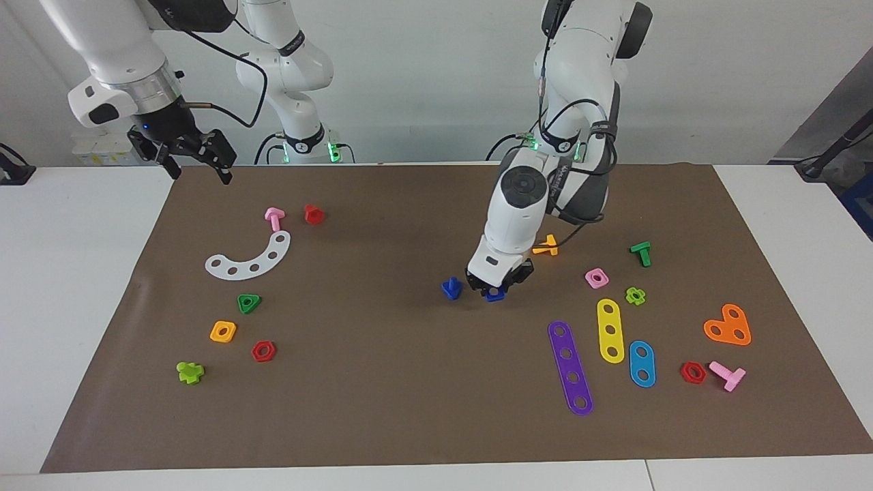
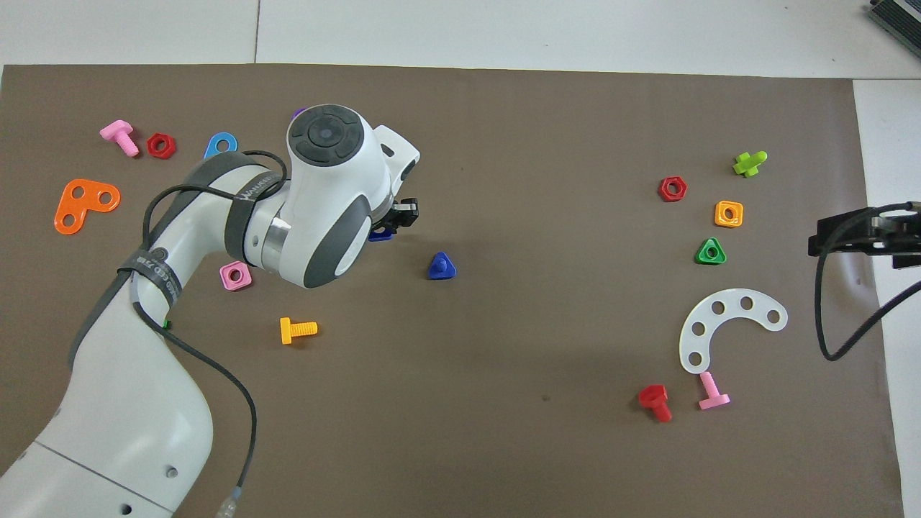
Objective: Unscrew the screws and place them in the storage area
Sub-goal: 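Lift the nut with the left gripper while the right gripper reaches in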
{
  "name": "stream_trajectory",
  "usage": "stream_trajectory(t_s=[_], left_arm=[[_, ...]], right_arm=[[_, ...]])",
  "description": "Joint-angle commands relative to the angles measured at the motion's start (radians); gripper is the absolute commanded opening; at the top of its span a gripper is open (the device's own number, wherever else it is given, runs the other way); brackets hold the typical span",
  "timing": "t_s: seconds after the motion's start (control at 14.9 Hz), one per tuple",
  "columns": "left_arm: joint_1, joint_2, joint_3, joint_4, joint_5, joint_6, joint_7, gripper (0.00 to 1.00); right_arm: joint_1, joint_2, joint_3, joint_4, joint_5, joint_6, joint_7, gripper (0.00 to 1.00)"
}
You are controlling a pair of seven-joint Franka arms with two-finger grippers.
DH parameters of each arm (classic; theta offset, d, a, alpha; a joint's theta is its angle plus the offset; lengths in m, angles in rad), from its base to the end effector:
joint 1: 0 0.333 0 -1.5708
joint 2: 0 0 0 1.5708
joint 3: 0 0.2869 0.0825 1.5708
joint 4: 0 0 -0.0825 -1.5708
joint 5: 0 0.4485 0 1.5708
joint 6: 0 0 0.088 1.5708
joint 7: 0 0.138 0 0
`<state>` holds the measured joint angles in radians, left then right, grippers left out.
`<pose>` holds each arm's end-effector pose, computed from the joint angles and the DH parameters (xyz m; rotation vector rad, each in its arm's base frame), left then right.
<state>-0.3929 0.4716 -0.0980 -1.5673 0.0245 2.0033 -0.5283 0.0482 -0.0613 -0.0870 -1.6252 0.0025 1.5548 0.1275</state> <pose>0.6425 -0.3348 0.2827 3.1370 0.0575 -0.0629 0.5990 -0.0241 0.5711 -3.1233 0.2600 0.0152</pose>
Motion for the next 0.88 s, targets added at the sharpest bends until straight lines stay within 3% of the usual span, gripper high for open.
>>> stream_trajectory(t_s=[0.0,0.2,0.4,0.61,0.81], left_arm=[[0.067,-0.033,-0.009,-0.063,0.006,-0.002,0.120,0.43],[0.129,-0.065,-0.009,-0.131,0.005,0.001,0.273,0.43],[0.176,-0.114,-0.009,-0.262,0.005,0.095,0.393,0.43],[0.204,-0.156,-0.009,-0.384,0.005,0.213,0.448,0.44],[0.207,-0.163,-0.009,-0.408,0.003,0.229,0.458,0.45]], right_arm=[[-0.013,-0.011,0.006,-0.002,0.020,-0.010,0.000,1.00],[-0.011,-0.025,0.007,-0.033,0.020,0.014,-0.015,1.00],[0.053,-0.006,0.027,-0.048,0.020,0.090,-0.039,1.00],[0.183,0.021,0.030,-0.080,0.020,0.172,0.101,1.00],[0.332,0.118,0.030,-0.073,0.037,0.279,0.251,1.00]])
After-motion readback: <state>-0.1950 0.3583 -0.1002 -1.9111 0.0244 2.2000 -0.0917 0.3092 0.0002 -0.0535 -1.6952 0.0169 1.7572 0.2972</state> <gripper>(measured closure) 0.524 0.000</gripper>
